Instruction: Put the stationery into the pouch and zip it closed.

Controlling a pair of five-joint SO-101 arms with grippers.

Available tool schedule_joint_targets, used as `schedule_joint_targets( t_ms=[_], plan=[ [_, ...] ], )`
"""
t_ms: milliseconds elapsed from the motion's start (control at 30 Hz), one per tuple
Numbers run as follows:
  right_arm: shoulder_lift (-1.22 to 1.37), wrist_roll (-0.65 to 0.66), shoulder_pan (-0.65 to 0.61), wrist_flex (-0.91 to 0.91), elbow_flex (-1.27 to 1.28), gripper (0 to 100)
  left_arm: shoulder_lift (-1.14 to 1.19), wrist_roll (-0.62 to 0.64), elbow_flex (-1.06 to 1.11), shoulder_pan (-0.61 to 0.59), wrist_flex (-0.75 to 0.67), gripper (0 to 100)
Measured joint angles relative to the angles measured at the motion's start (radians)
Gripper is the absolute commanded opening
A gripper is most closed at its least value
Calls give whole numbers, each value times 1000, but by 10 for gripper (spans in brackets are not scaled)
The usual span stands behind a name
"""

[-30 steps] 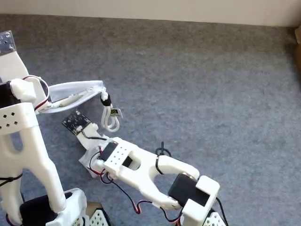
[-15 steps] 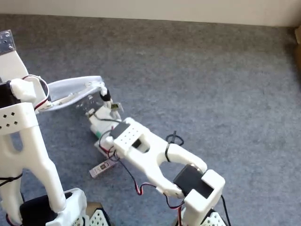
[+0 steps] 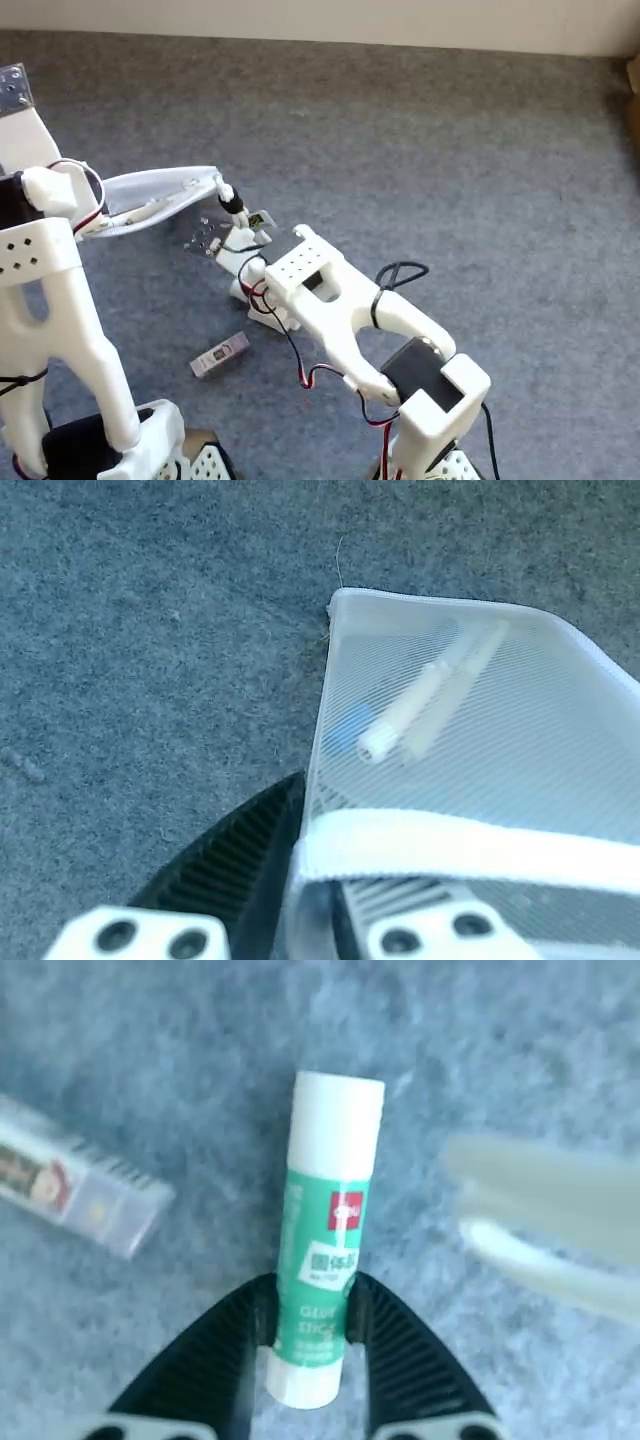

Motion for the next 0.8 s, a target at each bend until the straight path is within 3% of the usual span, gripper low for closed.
schedule_joint_targets(
  t_ms=[100,333,800],
  plan=[
    [0,-11,0,18,0,167,0,0,0,0,-2,11],
    [0,-58,-2,26,0,167,0,0,0,0,-2,11],
    [0,-213,-18,-170,0,166,0,0,0,0,-2,11]
  ],
)
